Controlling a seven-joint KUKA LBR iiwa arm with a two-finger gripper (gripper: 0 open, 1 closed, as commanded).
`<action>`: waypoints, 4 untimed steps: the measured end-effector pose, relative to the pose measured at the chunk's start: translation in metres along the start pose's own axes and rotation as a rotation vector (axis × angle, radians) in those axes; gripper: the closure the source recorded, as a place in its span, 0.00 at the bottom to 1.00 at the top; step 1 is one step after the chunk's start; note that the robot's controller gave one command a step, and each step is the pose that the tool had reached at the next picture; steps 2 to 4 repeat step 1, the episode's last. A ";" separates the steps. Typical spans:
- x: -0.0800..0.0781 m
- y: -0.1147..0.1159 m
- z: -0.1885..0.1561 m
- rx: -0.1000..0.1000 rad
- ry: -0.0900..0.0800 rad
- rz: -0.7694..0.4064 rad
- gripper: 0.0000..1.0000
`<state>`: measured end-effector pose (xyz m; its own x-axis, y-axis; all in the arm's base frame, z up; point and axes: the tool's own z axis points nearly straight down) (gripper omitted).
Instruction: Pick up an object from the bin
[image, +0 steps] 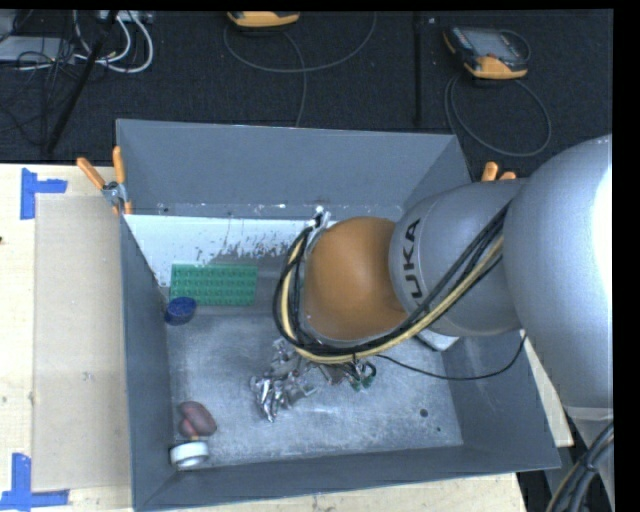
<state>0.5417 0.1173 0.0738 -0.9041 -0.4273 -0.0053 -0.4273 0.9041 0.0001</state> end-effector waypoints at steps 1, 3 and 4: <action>-0.011 -0.007 -0.155 0.002 -0.003 -0.179 1.00; -0.011 -0.007 -0.155 0.002 -0.003 -0.179 1.00; -0.011 -0.007 -0.155 0.002 -0.003 -0.179 1.00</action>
Offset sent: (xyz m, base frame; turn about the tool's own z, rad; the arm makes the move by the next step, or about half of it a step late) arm 0.0101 -0.0026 0.1510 -0.1802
